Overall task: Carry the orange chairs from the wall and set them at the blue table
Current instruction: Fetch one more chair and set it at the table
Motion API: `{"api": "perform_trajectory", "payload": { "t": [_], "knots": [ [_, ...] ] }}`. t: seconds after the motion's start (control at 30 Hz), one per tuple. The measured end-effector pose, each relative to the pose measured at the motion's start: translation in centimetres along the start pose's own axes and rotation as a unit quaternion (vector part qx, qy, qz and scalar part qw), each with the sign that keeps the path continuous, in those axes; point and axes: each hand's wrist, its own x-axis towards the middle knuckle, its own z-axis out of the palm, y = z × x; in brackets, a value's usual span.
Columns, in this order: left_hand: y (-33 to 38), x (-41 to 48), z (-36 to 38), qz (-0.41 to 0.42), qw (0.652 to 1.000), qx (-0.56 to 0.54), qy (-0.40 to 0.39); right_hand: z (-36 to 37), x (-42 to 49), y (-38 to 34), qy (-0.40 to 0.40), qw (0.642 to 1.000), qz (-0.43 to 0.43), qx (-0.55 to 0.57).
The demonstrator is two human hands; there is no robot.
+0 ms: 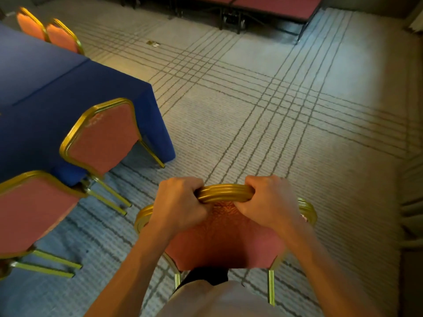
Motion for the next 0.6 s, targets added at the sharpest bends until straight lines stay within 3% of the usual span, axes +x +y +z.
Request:
{"api": "perform_trajectory", "payload": {
  "t": [0.13,0.47,0.6],
  "knots": [
    [-2.5,9.1,1.9,0.004,1.000,-0.022,-0.014,-0.3,8.5,1.8,0.015,1.000,0.002,-0.025],
    [-5.5,26.2,2.6,0.050,0.997,-0.050,-0.022,-2.3,23.9,5.1,0.138,0.990,-0.006,-0.038],
    [-6.9,32.2,3.9,0.051,0.998,-0.042,-0.020,-2.4,29.8,6.7,0.126,0.991,0.005,-0.036]
  ]
}}
